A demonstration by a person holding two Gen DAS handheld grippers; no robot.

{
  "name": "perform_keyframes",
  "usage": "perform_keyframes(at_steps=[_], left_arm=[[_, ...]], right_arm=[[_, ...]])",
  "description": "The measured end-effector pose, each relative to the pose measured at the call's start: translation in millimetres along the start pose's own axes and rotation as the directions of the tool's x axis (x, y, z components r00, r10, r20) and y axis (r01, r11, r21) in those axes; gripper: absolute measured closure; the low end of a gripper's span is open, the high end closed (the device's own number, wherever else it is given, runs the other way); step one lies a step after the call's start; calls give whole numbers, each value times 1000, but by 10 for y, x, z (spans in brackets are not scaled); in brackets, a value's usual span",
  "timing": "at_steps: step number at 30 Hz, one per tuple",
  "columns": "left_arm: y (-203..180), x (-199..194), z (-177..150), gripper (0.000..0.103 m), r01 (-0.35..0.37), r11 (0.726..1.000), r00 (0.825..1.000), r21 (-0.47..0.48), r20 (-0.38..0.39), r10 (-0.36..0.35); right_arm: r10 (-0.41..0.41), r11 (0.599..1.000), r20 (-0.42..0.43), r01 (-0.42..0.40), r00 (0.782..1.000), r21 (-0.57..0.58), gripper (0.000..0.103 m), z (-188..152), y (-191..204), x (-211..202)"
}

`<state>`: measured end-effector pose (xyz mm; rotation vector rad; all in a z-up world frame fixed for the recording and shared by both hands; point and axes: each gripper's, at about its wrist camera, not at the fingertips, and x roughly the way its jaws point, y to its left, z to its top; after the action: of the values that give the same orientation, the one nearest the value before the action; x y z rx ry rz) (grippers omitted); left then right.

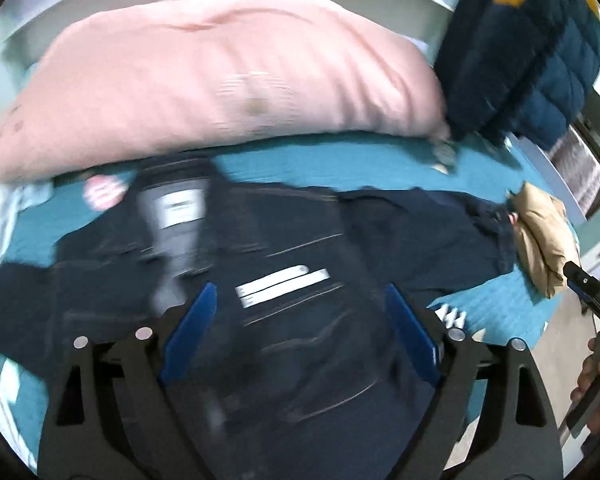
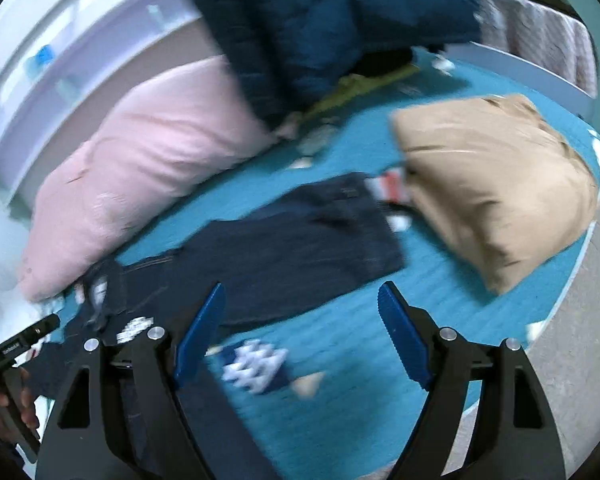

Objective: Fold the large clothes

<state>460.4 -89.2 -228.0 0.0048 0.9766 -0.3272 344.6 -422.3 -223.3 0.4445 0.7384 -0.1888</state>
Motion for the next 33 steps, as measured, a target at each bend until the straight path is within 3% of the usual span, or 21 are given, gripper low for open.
perform_keyframes(at_steps=[3, 5, 8, 13, 18, 19, 22, 29, 33], left_arm=[[330, -311, -153, 15, -35, 999, 998, -16, 50, 36], [465, -522, -296, 15, -20, 999, 996, -33, 88, 23], [443, -807, -495, 14, -54, 998, 989, -26, 134, 57], [245, -1448, -784, 10, -1, 998, 986, -62, 169, 11], [-187, -2203, -1141, 7, -10, 1000, 976, -11, 218, 12], [-268, -2339, -1221, 7, -17, 1000, 973, 9, 230, 14], [-525, -2827, -1483, 6, -59, 997, 967, 47, 252, 46], [-932, -3791, -2087, 4, -16, 993, 945, 113, 328, -22], [-1068, -4149, -2365, 4, 1, 990, 942, 140, 332, -48]], right_arm=[[-3, 1000, 23, 4, 1000, -30, 21, -200, 435, -107], [-10, 998, 61, 14, 998, -65, 18, -309, 691, -235], [-39, 995, 72, 45, 997, -92, 16, -487, 987, -446], [-29, 994, 33, 32, 999, -102, 16, -797, 1294, -1119], [-65, 988, 89, 76, 994, -133, 15, -1044, 1381, -2024], [-81, 987, 93, 93, 992, -134, 7, -1105, 1373, -2217], [-94, 986, 113, 108, 989, -126, 7, -1270, 1318, -2746], [-122, 978, 218, 155, 968, -143, 7, -1736, 1283, -3802], [-144, 970, 247, 186, 958, -155, 7, -1976, 1260, -4270]])
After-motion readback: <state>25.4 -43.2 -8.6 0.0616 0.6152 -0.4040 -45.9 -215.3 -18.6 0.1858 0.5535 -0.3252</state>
